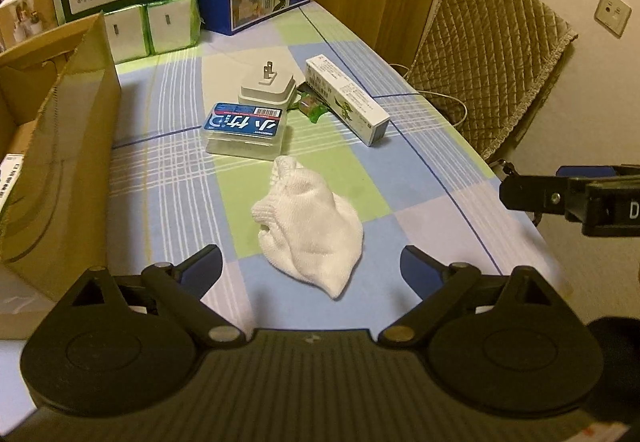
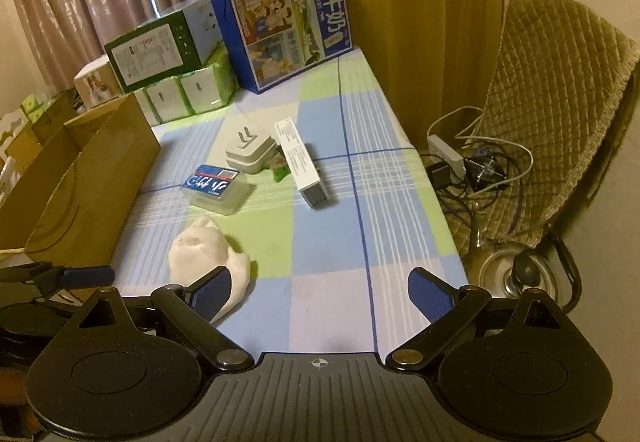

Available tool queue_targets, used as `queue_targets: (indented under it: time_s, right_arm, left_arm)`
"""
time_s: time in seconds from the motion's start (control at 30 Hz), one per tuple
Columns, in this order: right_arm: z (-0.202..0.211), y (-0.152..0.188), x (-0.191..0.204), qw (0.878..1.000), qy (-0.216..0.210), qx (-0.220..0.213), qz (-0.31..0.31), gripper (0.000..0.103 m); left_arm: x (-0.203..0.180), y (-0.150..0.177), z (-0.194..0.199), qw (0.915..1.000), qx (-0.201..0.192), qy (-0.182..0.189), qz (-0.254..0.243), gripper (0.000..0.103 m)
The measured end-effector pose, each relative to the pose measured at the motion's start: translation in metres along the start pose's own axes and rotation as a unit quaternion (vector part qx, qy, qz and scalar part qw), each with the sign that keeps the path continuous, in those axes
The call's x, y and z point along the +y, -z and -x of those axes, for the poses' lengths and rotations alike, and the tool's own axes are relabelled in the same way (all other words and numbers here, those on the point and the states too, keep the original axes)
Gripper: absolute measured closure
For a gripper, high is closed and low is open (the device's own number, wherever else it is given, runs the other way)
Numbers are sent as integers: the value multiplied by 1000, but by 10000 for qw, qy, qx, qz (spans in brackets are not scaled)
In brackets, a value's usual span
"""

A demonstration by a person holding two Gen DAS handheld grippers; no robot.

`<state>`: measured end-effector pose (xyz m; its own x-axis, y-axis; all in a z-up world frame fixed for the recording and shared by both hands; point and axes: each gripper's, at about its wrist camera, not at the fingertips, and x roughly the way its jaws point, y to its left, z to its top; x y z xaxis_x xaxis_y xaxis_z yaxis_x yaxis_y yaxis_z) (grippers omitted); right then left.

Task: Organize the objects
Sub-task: 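Withdraw both tools from the box back over the table, then grasp the white sock with the left tool while the right tool grasps the white toothpaste box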

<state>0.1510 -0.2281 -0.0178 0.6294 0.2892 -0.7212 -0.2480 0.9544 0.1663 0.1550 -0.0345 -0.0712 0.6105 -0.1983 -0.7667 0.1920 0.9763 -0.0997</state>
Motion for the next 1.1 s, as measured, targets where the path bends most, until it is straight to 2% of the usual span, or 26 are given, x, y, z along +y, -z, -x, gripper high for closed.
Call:
queue_targets:
  time_s: [0.13,0.4,0.47,0.5,0.6,0.67,0.73,0.8,0.87,1.03,1.07,1.1]
  right_arm:
    - [-14,-11,-3,9999,86,-8,59,10]
    - [-49,-31,-11,9993,257,97,244,10]
    - [-57,-35,-12,9993,220,124,275,10]
    - [-61,-37,-11,9992,207,130,313,10]
    - [-76,-46,-9,9987,141,140,470,10]
    - [-88,-53,-4,9978,84,146,646,10]
    - [-102,-61,1,9965,-21,167,823,13]
    - [-119,-69,7,9947,-97,250,996,21]
    - [-138,-77,15,9924,-110,368,1167,28]
    - [-182,-89,29,9871,39,650,1460,47]
    - [-189,-89,30,9863,90,737,1476,56]
    - [-196,-88,30,9853,143,820,1491,70]
  left_arm:
    - [1,-4,-16,10000,42,-18,-9,14]
    - [7,-10,-53,9997,229,27,107,16]
    - [7,-11,-63,9995,302,3,111,25]
    - [7,-11,-67,9994,333,-36,94,32]
    - [8,-12,-76,9994,320,9,116,37]
    - [7,-13,-77,9996,288,11,60,46]
    - [9,-15,-77,9996,259,50,49,60]
    - [13,-18,-75,9998,184,15,84,68]
    - [14,-20,-72,9997,105,-202,-41,70]
    - [20,-20,-69,9996,120,-235,-32,70]
    - [20,-19,-67,9996,117,-239,-37,70]
    - [21,-18,-66,9996,114,-240,-30,70]
